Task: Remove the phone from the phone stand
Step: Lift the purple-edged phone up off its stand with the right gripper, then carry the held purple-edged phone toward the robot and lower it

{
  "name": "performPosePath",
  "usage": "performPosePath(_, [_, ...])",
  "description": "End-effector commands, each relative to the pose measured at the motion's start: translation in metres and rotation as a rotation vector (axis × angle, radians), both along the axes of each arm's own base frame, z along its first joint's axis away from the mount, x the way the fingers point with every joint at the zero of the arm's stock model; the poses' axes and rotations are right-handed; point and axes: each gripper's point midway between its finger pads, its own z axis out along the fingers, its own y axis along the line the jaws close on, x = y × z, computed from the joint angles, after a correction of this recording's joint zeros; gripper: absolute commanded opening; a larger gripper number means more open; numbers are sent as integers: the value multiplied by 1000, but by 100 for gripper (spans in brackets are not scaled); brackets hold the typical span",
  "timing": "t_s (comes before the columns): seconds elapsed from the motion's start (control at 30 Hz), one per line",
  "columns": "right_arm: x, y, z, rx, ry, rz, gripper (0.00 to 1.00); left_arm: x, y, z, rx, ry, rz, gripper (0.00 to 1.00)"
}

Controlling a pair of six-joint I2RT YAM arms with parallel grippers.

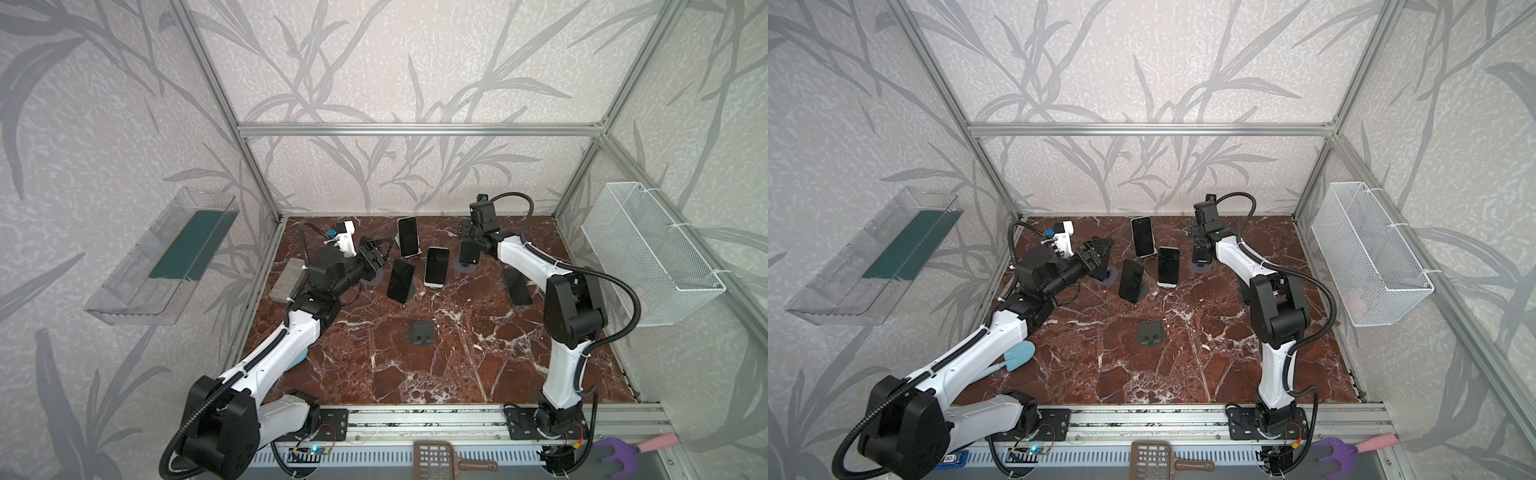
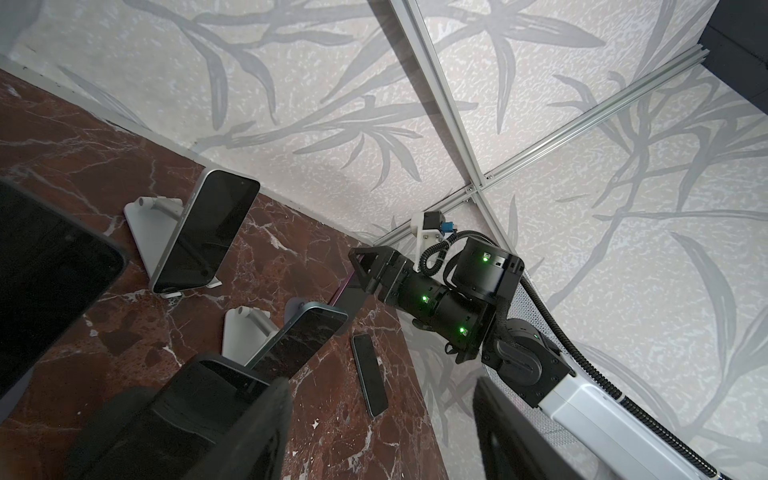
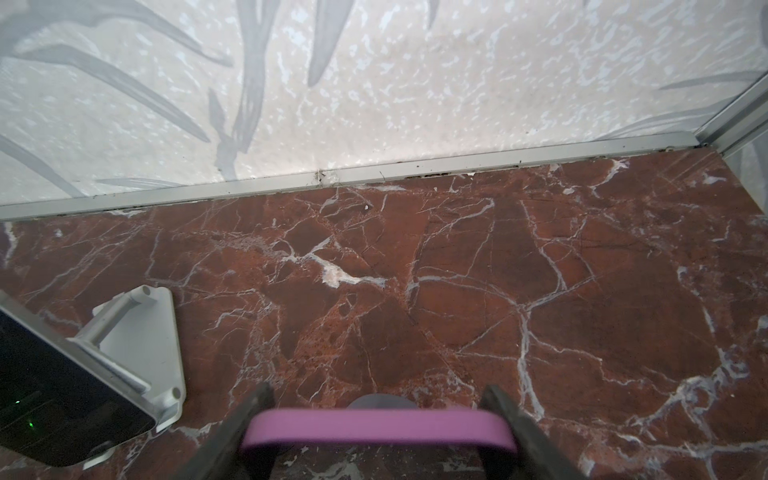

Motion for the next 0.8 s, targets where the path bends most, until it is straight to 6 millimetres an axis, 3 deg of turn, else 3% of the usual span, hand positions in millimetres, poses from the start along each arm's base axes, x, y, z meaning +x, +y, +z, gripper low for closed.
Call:
performPosePath(0.0, [-2,2,62,47,-141,22,64,-4,-1,10,-28,-33,-16,70])
performPosePath(0.2, [-17,2,78,72,-159,46,63,-3,-2,9,-40,-34,-24,70])
performPosePath(0.37, [-45,-9,93,60,-192,48,62,-3,-7,10,-75,-24,-49,70])
performPosePath(0.5, [-71,-18,94,53,-190,46,61,-4,-10,7,-90,-13,-59,70])
performPosePath(0.77, [-140,-41,66,7,-139,67,62,-13,-30,3,-107,13,-116,70])
